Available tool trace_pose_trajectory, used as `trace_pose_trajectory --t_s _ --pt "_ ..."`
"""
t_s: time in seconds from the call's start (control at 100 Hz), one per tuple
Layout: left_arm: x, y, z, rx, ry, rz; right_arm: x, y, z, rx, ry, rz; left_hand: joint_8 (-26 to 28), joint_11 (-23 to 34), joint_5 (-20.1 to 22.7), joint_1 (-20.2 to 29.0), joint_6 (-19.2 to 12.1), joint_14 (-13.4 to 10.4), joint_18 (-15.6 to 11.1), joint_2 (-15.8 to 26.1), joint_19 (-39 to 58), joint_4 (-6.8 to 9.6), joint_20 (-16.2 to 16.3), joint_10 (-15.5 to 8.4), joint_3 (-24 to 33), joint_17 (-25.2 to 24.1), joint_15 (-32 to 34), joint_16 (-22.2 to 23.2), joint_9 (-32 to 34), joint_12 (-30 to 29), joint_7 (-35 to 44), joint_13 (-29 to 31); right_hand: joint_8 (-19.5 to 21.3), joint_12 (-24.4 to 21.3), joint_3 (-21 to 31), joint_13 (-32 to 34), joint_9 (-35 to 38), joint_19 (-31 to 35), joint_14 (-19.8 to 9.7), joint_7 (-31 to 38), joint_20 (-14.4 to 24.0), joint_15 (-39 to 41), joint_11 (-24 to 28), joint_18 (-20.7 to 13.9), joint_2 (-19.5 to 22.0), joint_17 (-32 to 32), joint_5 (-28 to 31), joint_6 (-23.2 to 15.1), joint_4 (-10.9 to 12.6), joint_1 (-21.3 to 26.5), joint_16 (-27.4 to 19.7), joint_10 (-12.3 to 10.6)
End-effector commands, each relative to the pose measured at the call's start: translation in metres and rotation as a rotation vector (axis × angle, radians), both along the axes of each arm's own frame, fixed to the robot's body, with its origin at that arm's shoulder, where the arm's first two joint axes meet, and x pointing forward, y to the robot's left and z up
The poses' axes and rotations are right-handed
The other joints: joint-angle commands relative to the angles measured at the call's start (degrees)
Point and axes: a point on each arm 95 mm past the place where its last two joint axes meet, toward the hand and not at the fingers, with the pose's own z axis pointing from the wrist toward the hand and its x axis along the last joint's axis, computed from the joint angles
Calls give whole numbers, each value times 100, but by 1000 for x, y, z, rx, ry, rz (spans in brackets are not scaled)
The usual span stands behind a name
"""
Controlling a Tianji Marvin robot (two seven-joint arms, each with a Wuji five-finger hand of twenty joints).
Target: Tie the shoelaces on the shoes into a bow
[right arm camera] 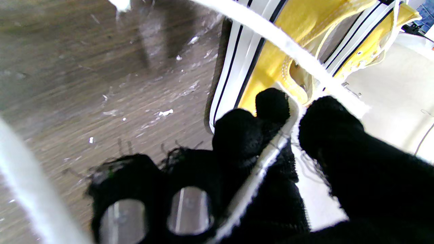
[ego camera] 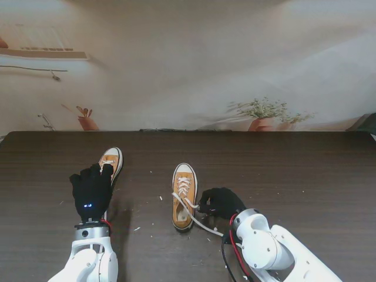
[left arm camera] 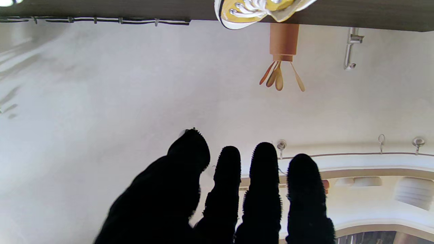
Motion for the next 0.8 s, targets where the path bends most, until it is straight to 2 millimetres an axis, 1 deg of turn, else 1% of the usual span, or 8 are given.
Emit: trace_pose_trajectory --t_s 0.0,0.04,0.15,0.28,0.41,0.58,0.66,0.79 --pt "0 2 3 -1 5 -2 -1 0 -2 -5 14 8 -236 -70 168 -35 265 156 259 -207 -16 159 55 154 318 -157 -43 -122 -85 -355 -195 -198 -112 91 -203 174 344 1594 -335 134 -23 399 101 -131 21 219 76 -148 -27 102 33 56" --pt "-1 2 3 -7 19 -8 -1 0 -2 -5 15 9 -597 -137 277 -313 363 188 244 -177 -126 232 5 167 150 -289 -158 -154 -191 -709 -612 -321 -110 92 -204 174 350 1594 -335 138 -23 399 104 -131 16 219 82 -153 -27 101 33 51" --pt "-7 -2 4 -29 111 -41 -1 0 -2 -6 17 9 -1381 -521 492 -698 477 227 186 -88 -481 414 -199 192 -206 -603 -574 -262 -418 -1037 -1791 -608 -114 92 -202 174 349 1594 -335 138 -23 398 104 -131 17 219 79 -151 -28 100 33 65" --pt "-16 -9 7 -27 197 -79 -1 0 -2 -7 17 9 -1603 -866 713 -1292 636 228 117 176 -713 663 -383 204 -404 -778 -905 -305 -579 -1254 -2961 -788 -114 92 -205 174 353 1594 -335 140 -22 398 102 -131 12 219 78 -153 -30 102 33 65" --pt "-22 -19 11 -3 241 -113 -1 0 -1 -7 15 8 -1704 -987 808 -1535 680 209 73 288 -778 732 -419 189 -534 -827 -1007 -312 -623 -1317 -3378 -845 -115 91 -207 174 351 1594 -335 142 -22 398 100 -131 19 219 78 -155 -30 104 33 57" --pt "-32 -34 13 -1 340 -164 -2 -1 -1 -3 15 5 -1910 -1155 915 -1585 793 225 26 658 -903 866 -410 209 -1281 -901 -1174 -267 -666 -1356 -4002 -904 -118 93 -206 174 350 1594 -335 144 -22 398 103 -131 17 219 78 -151 -29 110 33 64" --pt "-37 -45 13 -5 378 -194 -2 -1 -1 -3 15 5 -1995 -1182 1016 -1655 817 251 57 804 -894 859 -381 236 -1431 -873 -1173 -251 -591 -1357 -4189 -857 -118 93 -209 174 352 1594 -335 144 -22 398 102 -131 15 219 73 -165 -31 111 33 55" --pt "-39 -63 11 2 368 -300 -2 -1 -2 -2 16 5 -1914 -1123 1134 -1437 573 221 68 695 -836 911 -343 206 -1378 -749 -1105 -214 -421 -1313 -4139 -706 -119 94 -215 174 350 1594 -335 144 -22 398 105 -131 24 219 73 -160 -32 110 33 57"
